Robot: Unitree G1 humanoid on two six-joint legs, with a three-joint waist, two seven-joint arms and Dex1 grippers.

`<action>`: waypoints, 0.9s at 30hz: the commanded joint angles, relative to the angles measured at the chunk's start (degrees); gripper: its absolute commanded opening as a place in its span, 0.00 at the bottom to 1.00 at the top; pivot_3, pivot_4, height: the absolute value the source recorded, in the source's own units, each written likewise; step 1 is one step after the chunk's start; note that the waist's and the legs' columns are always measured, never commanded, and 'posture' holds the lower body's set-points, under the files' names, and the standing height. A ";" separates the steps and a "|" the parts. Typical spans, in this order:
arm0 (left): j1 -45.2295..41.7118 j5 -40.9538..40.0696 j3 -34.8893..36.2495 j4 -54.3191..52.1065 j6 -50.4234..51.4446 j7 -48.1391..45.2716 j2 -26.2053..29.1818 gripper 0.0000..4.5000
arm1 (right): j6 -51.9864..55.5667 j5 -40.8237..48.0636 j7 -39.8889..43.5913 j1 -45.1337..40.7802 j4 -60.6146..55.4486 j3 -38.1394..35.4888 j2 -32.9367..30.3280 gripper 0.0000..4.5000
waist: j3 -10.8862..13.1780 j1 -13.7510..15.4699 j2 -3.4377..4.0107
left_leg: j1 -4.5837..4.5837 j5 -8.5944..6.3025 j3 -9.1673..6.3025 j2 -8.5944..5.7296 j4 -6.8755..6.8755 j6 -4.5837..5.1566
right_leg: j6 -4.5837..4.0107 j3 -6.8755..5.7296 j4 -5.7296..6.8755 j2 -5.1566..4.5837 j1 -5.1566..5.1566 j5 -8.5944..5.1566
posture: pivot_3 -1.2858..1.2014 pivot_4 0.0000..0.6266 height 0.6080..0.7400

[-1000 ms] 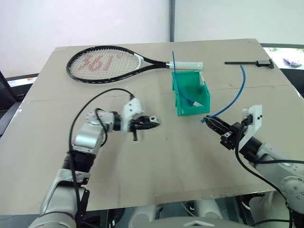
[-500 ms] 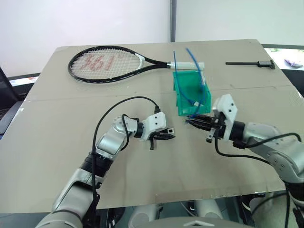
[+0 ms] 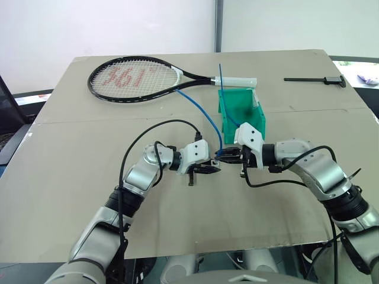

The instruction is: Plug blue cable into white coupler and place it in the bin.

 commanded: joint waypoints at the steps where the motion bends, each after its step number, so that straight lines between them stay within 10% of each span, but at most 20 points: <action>1: -0.24 0.43 -0.04 0.75 -0.55 -0.03 -0.32 0.08 | -2.39 -1.94 2.53 -1.39 0.60 -0.60 0.45 0.00 | 0.00 0.03 0.00 | 0.00 0.00 0.00 0.00 0.00 0.00 | 0.00 -0.01 0.00 0.00 0.00 0.00 | 0.52 0.24 1.00; 27: -1.34 0.86 -0.14 2.11 -1.88 -0.18 -1.09 0.08 | -6.33 -11.89 8.68 0.35 4.64 2.21 3.15 0.00 | -0.07 0.01 0.02 | 0.18 0.11 -0.05 -0.06 0.00 -0.20 | 0.01 -0.01 0.02 -0.03 0.17 0.03 | 0.52 0.24 1.00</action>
